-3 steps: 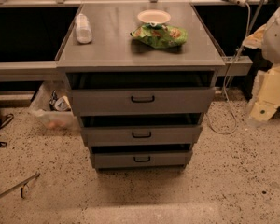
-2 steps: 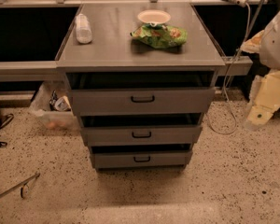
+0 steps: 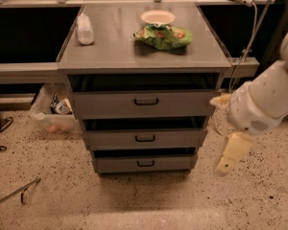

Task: Open middle drawer

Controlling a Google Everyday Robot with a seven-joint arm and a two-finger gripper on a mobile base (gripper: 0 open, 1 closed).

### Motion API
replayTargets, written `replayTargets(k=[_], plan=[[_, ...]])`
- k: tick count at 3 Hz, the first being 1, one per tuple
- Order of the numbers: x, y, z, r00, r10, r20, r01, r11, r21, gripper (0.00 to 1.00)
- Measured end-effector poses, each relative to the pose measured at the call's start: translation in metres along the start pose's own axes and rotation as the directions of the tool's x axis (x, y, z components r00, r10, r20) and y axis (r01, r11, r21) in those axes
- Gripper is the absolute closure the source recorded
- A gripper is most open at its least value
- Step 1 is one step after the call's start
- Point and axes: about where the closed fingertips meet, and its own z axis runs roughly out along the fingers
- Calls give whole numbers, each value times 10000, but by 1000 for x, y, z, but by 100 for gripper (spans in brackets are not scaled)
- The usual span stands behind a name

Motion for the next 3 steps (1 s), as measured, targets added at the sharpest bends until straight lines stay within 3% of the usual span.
replayTargets(k=[1,2,3], plan=[[11,17,85,9977,350,585,-308,9969,-726,0],[23,24,143,9962,689,534,-625,9915,-1141,0],[23,29,146,9952,731,646,-654,9913,-1142,0]])
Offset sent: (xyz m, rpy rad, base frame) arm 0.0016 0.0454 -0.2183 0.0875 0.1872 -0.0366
